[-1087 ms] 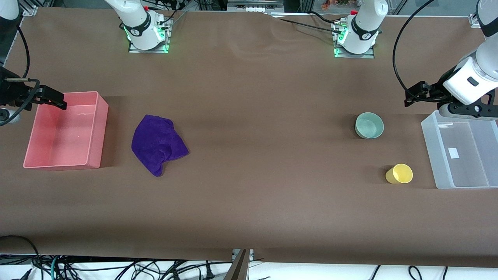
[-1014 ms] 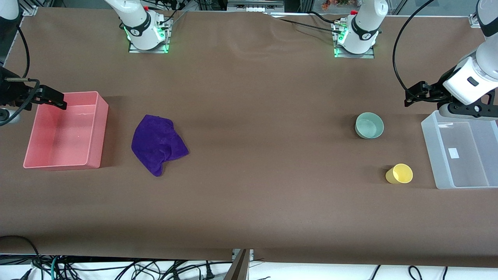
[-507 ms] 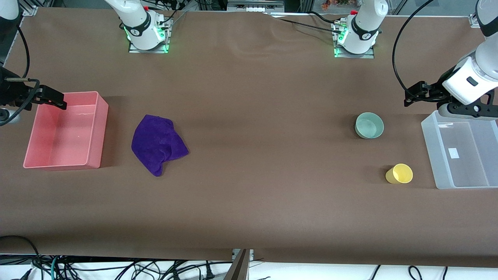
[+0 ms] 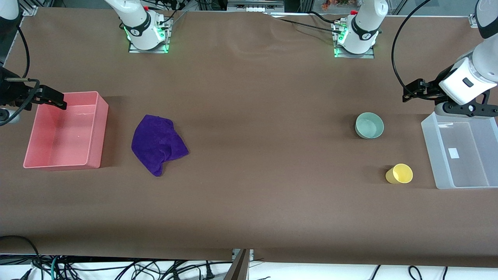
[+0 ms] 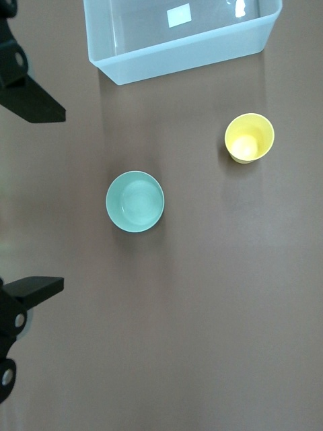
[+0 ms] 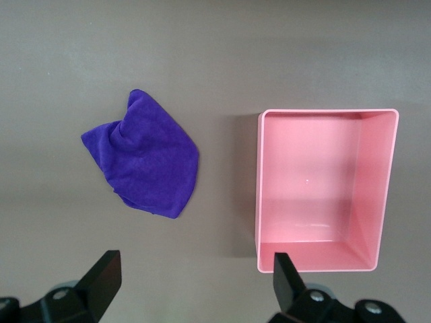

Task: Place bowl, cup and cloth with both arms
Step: 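Reach the right gripper to the purple cloth while the left gripper reaches the bowl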

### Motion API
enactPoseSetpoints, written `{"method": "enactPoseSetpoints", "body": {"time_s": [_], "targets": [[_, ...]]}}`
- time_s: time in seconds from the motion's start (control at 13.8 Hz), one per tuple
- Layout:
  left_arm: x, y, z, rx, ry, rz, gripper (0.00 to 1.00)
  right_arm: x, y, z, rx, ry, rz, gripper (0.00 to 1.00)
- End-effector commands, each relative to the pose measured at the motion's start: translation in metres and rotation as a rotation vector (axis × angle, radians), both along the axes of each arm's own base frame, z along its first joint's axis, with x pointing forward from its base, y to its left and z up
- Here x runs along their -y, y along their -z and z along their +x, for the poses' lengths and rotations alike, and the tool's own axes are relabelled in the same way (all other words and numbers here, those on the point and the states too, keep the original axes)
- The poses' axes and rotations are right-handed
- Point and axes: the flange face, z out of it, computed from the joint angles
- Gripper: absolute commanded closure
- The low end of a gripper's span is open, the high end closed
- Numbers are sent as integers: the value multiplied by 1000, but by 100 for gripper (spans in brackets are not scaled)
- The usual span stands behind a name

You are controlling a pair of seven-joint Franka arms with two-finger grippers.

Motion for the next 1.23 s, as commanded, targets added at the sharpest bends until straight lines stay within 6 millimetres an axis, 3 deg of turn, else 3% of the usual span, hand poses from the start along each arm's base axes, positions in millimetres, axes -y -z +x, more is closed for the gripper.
{"method": "enactPoseSetpoints", "body": {"time_s": [0.0, 0.14, 0.29, 0.51, 0.72, 0.8, 0.94, 1.16], "targets": [[-16, 23, 6, -79, -25, 28, 0, 1, -6, 1, 6, 2, 3, 0], [-45, 58, 4, -228, -70, 22, 0, 1, -4, 1, -2, 2, 3, 0], [-62, 102, 12, -326, -94, 15, 0, -1, 2, 2, -12, 6, 8, 0], [-84, 161, 26, -344, -117, 0, 0, -16, 20, 9, -28, -20, 13, 0], [-88, 208, 15, -253, -101, -5, 0, -41, 87, 30, -76, -64, 30, 0], [-86, 225, 9, -229, -97, -5, 0, -69, 115, 33, -81, -104, 54, 0], [-83, 262, -8, -154, -60, -11, 0, -107, 166, 34, -46, -151, 76, 0], [-80, 316, -34, -26, -3, -13, 5, -133, 250, 35, -14, -183, 95, 0]]}}
